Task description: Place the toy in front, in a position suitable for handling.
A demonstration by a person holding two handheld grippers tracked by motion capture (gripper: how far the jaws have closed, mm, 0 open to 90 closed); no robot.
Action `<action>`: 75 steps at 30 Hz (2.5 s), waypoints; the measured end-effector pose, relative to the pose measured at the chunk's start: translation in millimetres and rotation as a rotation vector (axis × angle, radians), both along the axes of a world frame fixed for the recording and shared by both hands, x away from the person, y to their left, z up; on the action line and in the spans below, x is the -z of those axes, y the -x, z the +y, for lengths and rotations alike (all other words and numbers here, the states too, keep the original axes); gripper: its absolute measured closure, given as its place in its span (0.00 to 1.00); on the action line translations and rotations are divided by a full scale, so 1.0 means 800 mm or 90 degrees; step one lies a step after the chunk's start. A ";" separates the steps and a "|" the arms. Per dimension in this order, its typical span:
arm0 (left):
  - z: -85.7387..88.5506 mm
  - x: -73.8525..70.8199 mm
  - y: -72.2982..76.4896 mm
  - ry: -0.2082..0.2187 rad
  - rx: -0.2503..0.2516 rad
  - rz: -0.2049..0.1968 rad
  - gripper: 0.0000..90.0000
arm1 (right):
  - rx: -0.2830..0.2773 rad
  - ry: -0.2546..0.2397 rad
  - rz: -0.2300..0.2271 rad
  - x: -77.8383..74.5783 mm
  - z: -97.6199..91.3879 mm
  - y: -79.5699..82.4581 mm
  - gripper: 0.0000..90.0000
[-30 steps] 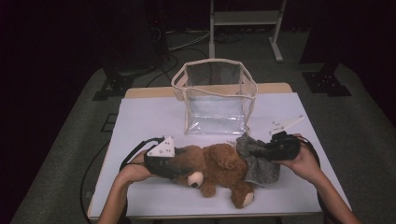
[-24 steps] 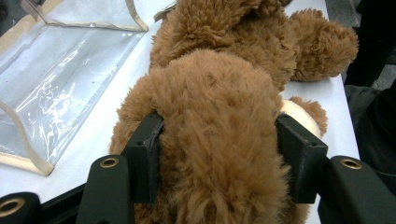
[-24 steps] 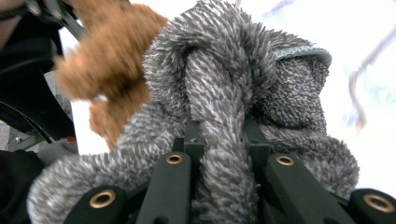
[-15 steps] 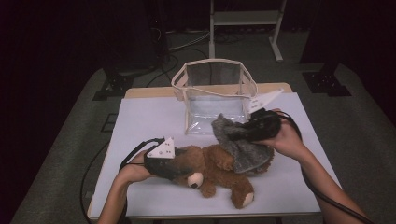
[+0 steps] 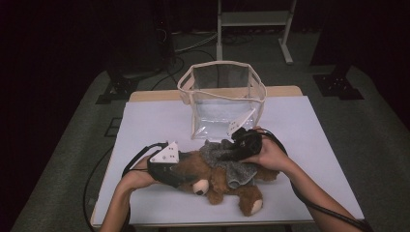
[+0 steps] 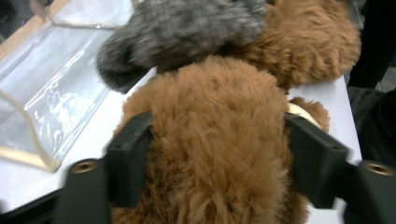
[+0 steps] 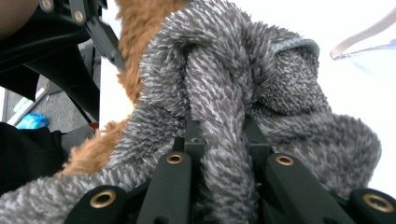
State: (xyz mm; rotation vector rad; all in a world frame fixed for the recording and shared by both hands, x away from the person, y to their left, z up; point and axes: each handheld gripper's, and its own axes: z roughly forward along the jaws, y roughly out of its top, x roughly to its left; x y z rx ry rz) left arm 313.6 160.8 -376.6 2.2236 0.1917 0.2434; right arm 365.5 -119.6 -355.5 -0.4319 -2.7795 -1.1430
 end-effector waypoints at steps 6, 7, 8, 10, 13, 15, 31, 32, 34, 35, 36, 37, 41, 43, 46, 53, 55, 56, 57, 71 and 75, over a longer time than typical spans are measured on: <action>0.012 0.008 -0.001 -0.009 -0.021 0.032 0.16 | 0.003 -0.006 -0.013 0.004 -0.011 0.013 0.86; 0.014 0.010 -0.002 -0.003 -0.019 0.038 0.16 | 0.005 -0.007 -0.011 0.005 -0.012 0.015 0.86; 0.016 0.013 -0.003 0.009 -0.013 0.041 0.21 | 0.007 -0.008 -0.013 0.005 -0.014 0.016 0.86; 0.015 0.018 -0.004 0.022 -0.008 0.037 0.32 | 0.010 -0.011 -0.017 0.006 -0.017 0.019 0.86; 0.010 0.024 -0.007 0.042 -0.006 0.039 0.40 | 0.016 -0.006 -0.024 0.004 -0.025 0.022 0.86; 0.004 0.023 -0.008 0.043 -0.002 0.036 0.41 | 0.022 -0.001 -0.021 0.001 -0.032 0.024 0.86; -0.043 0.018 -0.018 0.031 0.044 0.003 0.42 | 0.018 0.006 -0.053 -0.068 -0.051 0.013 0.85; -0.043 0.018 -0.017 0.029 0.045 0.001 0.42 | 0.008 -0.001 -0.052 -0.066 -0.044 0.010 0.85; -0.042 0.017 -0.017 0.028 0.045 -0.004 0.42 | 0.002 -0.010 -0.043 -0.057 -0.027 0.007 0.85; -0.041 0.017 -0.017 0.027 0.045 -0.006 0.42 | -0.004 -0.009 -0.038 -0.050 -0.019 0.005 0.85; -0.038 0.017 -0.017 0.028 0.041 -0.007 0.42 | -0.009 -0.005 -0.031 -0.042 -0.012 0.005 0.85; -0.037 0.017 -0.017 0.028 0.037 -0.006 0.41 | -0.014 0.002 -0.027 -0.032 -0.006 0.006 0.85; -0.027 0.018 -0.021 0.044 0.022 0.005 0.40 | -0.004 -0.003 -0.002 -0.007 -0.012 0.008 0.85; -0.024 0.018 -0.022 0.058 0.019 0.016 0.41 | 0.001 -0.004 -0.002 -0.004 -0.020 0.008 0.85; -0.026 0.018 -0.022 0.061 0.018 0.018 0.42 | 0.008 -0.005 -0.011 -0.009 -0.028 0.010 0.85; -0.030 0.016 -0.018 0.057 0.025 0.008 0.44 | -0.011 -0.019 -0.041 -0.023 0.010 0.009 0.85; -0.030 0.017 -0.018 0.060 0.029 0.012 0.44 | -0.012 -0.033 -0.040 -0.024 0.021 0.006 0.85; -0.030 0.018 -0.017 0.061 0.031 0.014 0.44 | -0.012 -0.041 -0.036 -0.023 0.026 0.006 0.85; -0.029 0.019 -0.017 0.058 0.034 0.015 0.44 | -0.015 -0.043 -0.035 -0.022 0.030 0.006 0.85; -0.022 0.018 -0.012 0.027 0.037 0.012 0.42 | 0.079 -0.003 -0.038 -0.015 -0.067 0.014 0.84; -0.021 0.018 -0.011 0.027 0.040 0.016 0.41 | 0.107 -0.009 -0.028 -0.005 -0.101 0.023 0.84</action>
